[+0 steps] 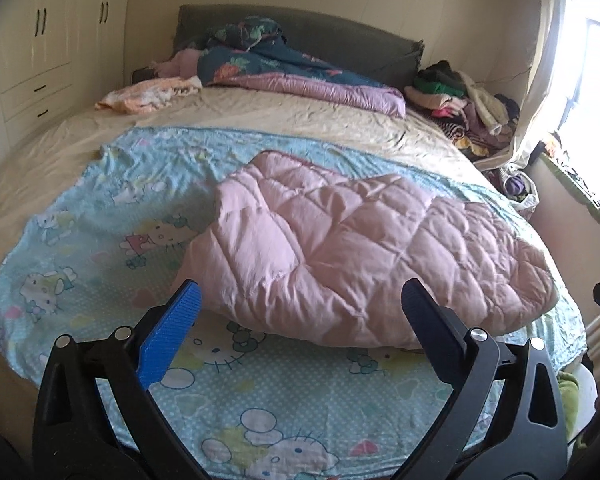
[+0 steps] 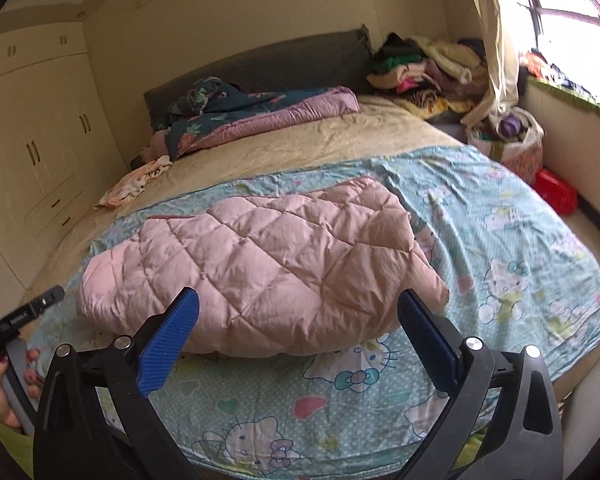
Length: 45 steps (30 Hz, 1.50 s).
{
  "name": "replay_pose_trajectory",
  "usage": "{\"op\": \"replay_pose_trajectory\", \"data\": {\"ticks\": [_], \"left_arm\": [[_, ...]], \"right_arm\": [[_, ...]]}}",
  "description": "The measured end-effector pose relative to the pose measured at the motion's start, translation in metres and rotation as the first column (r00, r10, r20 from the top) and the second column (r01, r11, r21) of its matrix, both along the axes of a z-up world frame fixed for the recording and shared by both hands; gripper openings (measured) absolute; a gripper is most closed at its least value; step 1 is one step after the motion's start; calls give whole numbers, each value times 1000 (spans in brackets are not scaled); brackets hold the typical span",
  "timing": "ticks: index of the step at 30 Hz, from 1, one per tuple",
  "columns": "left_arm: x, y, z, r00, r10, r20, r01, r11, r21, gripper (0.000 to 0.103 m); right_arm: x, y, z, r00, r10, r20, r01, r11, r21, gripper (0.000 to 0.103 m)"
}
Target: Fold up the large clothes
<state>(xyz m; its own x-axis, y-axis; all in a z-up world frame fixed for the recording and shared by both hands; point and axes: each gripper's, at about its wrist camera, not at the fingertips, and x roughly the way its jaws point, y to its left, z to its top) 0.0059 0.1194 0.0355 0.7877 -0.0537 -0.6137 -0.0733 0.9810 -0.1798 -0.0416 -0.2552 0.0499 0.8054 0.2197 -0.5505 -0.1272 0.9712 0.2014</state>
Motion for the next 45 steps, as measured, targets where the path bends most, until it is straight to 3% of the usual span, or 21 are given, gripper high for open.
{"op": "replay_pose_trajectory", "data": {"ticks": [8, 14, 20, 45], "left_arm": [[-30, -22, -8, 998, -47, 29, 47, 999, 25, 94], [-45, -39, -29, 997, -71, 19, 71, 997, 20, 94], [-50, -50, -41, 996, -90, 4, 90, 996, 23, 94], [-50, -54, -43, 996, -88, -17, 89, 994, 61, 94]], "right_arm": [[-35, 30, -5, 997, 73, 31, -71, 996, -48, 99], [-54, 48, -33, 997, 48, 55, -42, 992, -120, 99], [-52, 54, -56, 999, 46, -13, -47, 995, -83, 99], [-51, 61, -59, 998, 63, -20, -64, 995, -81, 99]]}}
